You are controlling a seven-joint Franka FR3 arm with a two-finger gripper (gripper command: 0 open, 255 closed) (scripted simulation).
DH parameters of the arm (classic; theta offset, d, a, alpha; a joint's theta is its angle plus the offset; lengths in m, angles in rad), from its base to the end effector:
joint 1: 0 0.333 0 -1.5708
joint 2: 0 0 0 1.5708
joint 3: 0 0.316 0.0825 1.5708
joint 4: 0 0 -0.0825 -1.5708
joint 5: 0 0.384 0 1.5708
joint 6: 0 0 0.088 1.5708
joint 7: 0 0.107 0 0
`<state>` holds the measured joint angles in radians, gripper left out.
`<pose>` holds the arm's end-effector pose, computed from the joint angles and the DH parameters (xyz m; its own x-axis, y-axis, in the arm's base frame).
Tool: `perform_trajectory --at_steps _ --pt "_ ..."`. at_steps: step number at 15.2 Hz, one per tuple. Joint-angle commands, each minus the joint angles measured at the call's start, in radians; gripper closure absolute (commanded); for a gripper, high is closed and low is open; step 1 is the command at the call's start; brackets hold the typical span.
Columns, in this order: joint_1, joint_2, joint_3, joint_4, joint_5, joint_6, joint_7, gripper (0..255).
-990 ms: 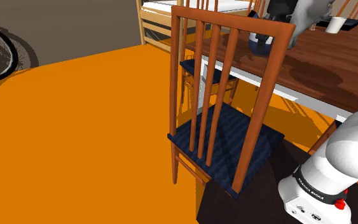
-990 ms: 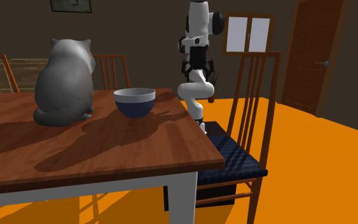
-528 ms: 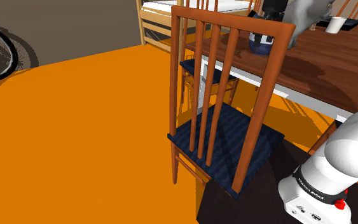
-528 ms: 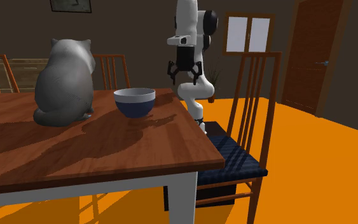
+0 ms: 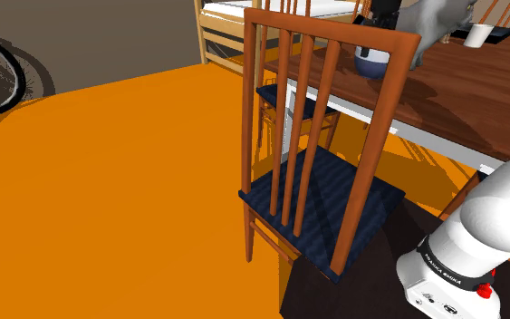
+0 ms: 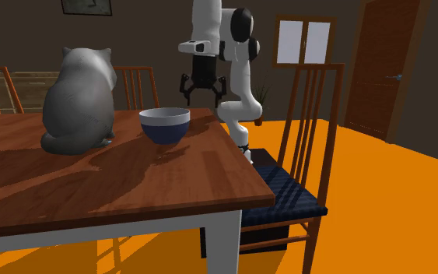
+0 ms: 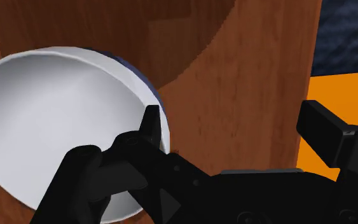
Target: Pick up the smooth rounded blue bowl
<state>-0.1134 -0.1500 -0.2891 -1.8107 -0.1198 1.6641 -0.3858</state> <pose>0.4649 -0.2211 0.5956 0.9995 -0.0033 -0.0315 -0.0011 -0.9976 0.0698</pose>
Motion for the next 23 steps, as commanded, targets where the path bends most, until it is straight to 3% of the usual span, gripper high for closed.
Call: perform_trajectory --at_steps 1,4,13,14,23 --pt "-0.012 0.072 -0.022 0.077 0.006 0.000 -0.040 0" --pt "-0.029 0.158 -0.042 0.173 0.021 -0.005 -0.083 0" --pt "-0.029 0.146 -0.042 0.058 0.015 0.099 -0.071 0" --pt "-0.029 0.145 -0.041 0.056 0.015 0.099 -0.070 255" --pt "-0.029 0.146 -0.042 0.058 0.015 0.099 -0.071 255"
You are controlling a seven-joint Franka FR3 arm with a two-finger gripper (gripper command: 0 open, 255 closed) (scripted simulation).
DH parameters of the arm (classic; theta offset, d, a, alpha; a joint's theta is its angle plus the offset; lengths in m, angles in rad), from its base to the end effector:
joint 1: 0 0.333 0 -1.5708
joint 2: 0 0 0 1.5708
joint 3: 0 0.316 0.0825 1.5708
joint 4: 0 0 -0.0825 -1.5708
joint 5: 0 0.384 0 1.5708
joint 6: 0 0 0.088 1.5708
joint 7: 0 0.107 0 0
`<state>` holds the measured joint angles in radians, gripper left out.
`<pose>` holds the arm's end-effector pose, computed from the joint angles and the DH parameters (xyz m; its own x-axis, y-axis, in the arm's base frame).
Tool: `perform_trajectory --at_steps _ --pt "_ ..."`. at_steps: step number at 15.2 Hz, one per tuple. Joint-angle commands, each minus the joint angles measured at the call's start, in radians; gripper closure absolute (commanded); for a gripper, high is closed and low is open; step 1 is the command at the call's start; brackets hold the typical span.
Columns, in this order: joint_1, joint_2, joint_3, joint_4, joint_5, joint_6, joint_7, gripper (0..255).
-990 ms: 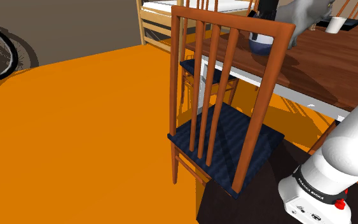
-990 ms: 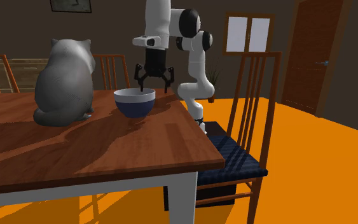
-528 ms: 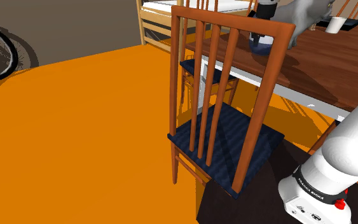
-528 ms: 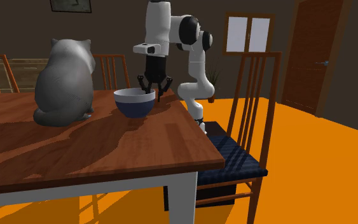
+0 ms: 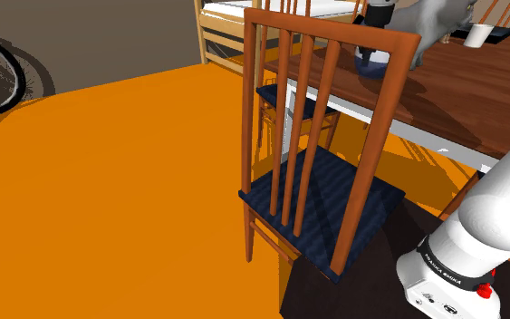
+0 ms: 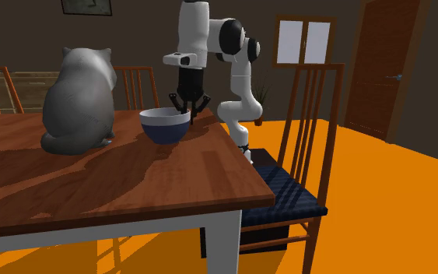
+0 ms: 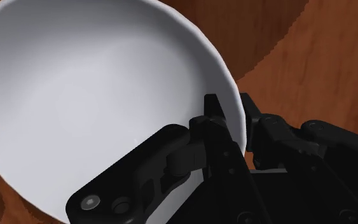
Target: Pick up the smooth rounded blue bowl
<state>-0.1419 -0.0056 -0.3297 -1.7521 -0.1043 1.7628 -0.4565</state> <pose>0.4973 -0.2644 0.5583 0.9995 0.0025 -0.0309 0.0055 -0.9953 0.0970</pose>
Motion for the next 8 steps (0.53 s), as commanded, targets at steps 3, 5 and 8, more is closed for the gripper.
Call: perform_trajectory --at_steps 3,5,8 --pt "-0.001 0.005 -0.001 0.043 0.002 -0.041 -0.004 255" --pt "-0.001 0.008 -0.001 0.074 0.003 -0.068 -0.008 255" --pt "-0.001 0.015 -0.001 0.122 0.006 -0.110 -0.013 255"
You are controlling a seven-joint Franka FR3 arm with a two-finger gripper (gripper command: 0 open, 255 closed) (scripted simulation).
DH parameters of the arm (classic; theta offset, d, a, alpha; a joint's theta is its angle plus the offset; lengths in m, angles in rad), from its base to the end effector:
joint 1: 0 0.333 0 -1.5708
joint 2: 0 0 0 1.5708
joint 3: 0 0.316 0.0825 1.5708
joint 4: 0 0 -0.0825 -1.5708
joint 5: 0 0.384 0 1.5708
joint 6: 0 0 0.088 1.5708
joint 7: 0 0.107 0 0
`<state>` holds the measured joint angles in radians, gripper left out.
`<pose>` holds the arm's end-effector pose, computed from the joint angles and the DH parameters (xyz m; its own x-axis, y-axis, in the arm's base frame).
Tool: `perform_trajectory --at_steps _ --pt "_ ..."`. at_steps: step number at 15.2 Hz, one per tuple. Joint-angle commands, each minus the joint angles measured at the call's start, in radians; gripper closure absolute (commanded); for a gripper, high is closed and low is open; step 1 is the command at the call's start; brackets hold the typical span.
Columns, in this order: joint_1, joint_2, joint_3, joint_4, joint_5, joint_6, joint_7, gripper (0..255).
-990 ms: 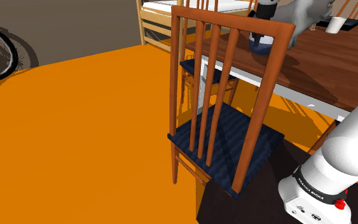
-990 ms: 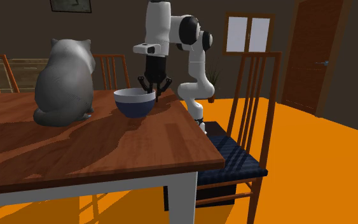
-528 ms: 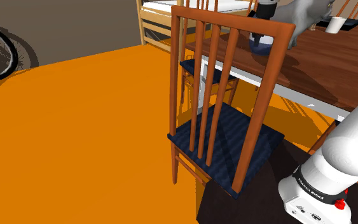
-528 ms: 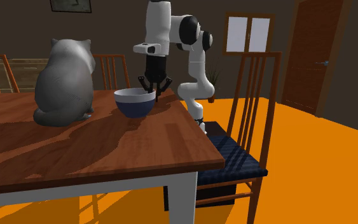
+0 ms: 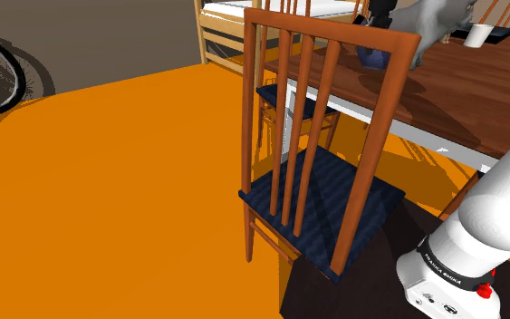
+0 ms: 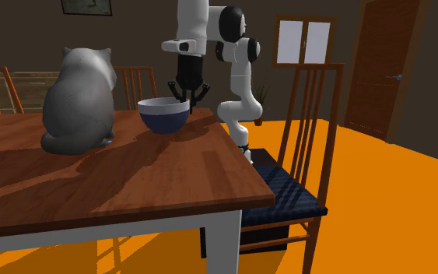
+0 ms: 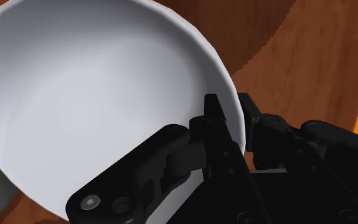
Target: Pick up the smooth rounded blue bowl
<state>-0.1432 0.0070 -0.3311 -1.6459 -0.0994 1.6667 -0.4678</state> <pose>0.4972 -0.2655 0.5941 0.9994 0.0007 -0.0334 0.0040 -0.9953 0.0965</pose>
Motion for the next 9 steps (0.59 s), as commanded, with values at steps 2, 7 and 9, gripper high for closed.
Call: perform_trajectory --at_steps 2,7,9 --pt "-0.001 0.008 0.000 0.050 0.003 -0.042 -0.005 255" --pt "-0.003 0.028 -0.002 0.141 0.010 -0.114 -0.016 255" --pt "-0.003 0.028 -0.002 0.144 0.010 -0.116 -0.016 255"
